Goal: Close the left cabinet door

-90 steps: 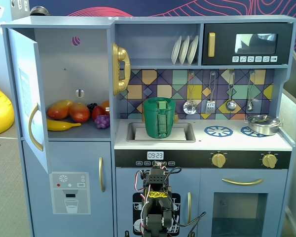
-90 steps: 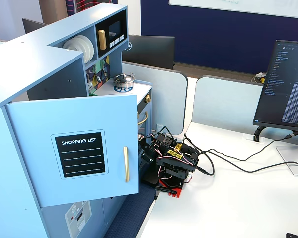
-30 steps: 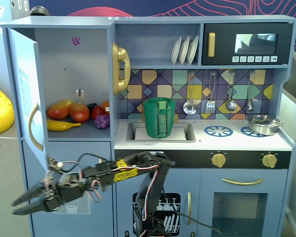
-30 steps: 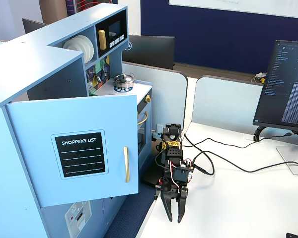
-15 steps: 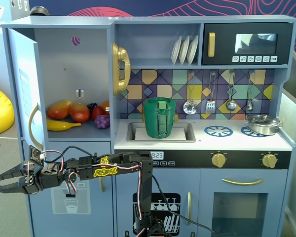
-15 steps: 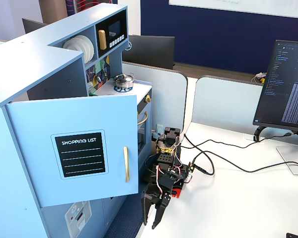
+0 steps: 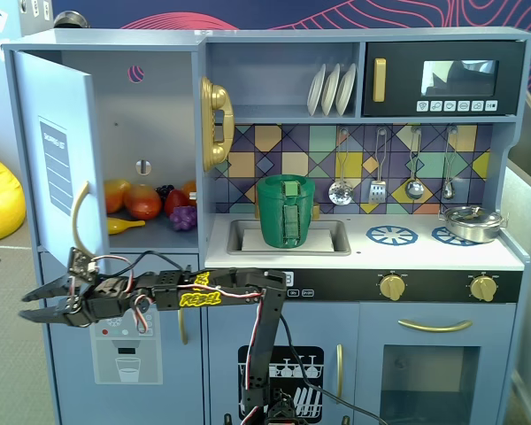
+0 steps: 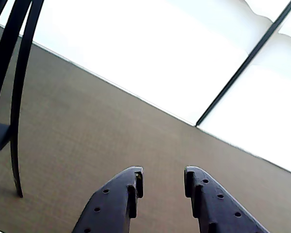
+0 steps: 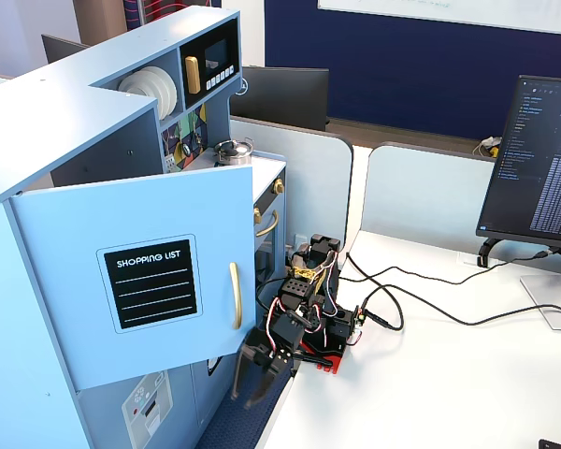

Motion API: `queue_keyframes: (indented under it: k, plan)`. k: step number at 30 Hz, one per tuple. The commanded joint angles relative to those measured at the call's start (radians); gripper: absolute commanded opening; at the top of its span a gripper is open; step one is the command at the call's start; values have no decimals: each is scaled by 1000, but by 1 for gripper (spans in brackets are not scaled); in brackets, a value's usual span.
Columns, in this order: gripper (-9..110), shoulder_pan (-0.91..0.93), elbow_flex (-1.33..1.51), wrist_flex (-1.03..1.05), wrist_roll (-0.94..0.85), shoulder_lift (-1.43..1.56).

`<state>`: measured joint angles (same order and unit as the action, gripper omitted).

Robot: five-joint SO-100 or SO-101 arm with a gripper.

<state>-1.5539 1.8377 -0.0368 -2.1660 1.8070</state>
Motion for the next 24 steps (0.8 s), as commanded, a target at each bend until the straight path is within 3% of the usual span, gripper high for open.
queue_keyframes:
  k: [1,15,24]
  plan:
    - [0,98,23,0,-8,129]
    - [0,561,107,-67,5,238]
    - [0,747,58,-81,-2,199]
